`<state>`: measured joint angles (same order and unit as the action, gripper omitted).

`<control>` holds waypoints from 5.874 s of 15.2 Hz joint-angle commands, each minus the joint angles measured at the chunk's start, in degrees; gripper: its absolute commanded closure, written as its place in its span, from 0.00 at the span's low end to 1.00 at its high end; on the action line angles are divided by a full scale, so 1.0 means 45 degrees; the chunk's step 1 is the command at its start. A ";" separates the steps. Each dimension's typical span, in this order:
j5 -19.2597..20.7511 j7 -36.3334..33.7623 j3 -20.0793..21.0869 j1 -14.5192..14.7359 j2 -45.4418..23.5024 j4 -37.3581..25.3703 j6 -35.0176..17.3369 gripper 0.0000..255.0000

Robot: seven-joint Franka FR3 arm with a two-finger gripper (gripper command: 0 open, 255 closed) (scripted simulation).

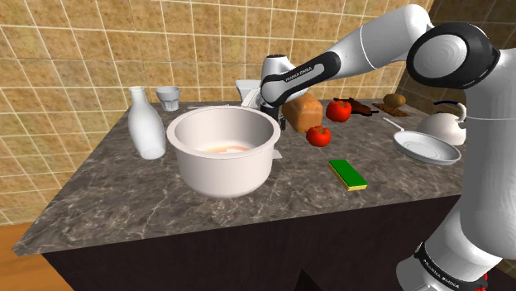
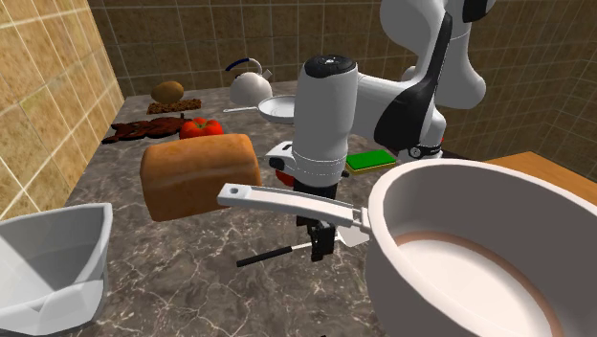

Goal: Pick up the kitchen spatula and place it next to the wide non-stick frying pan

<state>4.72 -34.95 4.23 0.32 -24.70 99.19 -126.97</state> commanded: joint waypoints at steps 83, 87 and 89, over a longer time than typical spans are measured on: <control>0.2035 0.6330 -0.4384 -0.4179 1.5969 1.5547 0.0191 1.00; 0.2177 0.6311 -0.4509 -0.4229 1.5518 1.5907 -0.0614 1.00; 0.2177 0.6311 -0.4509 -0.4229 1.5519 1.5907 -0.0614 1.00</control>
<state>14.46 -6.59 -16.00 -18.66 45.22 170.69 -129.54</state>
